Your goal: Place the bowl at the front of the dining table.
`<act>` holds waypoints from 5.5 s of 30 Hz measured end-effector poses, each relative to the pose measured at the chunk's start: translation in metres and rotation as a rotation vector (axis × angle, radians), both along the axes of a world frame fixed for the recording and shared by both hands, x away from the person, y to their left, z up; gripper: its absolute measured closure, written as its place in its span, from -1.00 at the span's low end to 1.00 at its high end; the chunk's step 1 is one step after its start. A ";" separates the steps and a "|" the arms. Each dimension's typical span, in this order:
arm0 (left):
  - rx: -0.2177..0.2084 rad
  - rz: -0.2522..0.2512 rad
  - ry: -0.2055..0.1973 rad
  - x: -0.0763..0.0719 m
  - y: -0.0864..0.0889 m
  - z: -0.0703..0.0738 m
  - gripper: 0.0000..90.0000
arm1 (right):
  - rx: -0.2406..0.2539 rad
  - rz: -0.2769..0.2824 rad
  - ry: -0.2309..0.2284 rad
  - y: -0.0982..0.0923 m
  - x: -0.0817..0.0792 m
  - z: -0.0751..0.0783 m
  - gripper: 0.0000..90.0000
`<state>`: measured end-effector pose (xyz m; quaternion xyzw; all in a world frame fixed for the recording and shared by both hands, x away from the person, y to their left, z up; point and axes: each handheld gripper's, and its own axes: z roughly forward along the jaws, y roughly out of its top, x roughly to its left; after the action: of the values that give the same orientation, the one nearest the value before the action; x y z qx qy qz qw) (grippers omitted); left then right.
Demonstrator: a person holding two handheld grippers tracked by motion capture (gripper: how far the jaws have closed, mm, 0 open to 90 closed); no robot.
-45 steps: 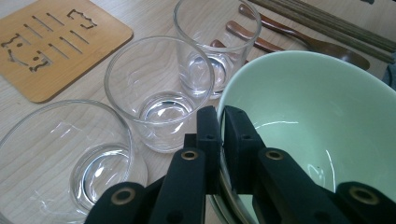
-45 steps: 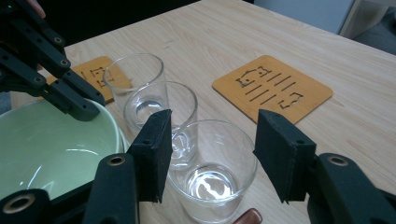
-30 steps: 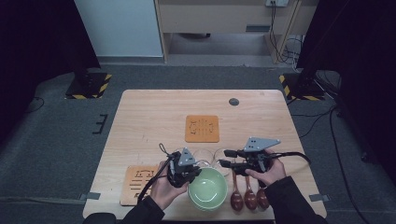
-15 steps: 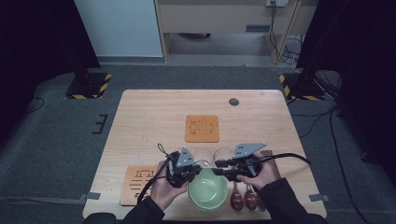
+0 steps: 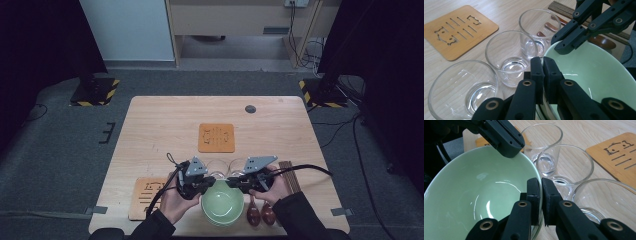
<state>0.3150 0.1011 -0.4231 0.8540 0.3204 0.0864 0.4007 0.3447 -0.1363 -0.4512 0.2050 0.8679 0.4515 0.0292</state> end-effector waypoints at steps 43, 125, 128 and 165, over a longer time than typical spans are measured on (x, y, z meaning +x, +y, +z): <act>0.021 0.004 -0.049 -0.009 -0.003 -0.005 0.83 | -0.023 0.045 -0.077 0.003 -0.003 0.000 0.88; -0.010 0.447 0.022 0.032 0.171 -0.072 -0.71 | 0.102 -0.146 0.046 -0.011 0.010 0.037 0.82; 0.014 0.440 0.083 0.035 0.171 -0.079 -0.74 | 0.109 -0.167 0.048 -0.014 0.014 0.042 0.82; 0.186 0.391 0.141 0.036 0.165 -0.093 -0.85 | 0.142 -0.386 0.112 0.004 0.116 0.088 0.81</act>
<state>0.3509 0.2665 -0.5159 0.8130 0.4976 0.1316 0.2723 0.4609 -0.1322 -0.3632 0.3939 0.7787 0.4855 0.0525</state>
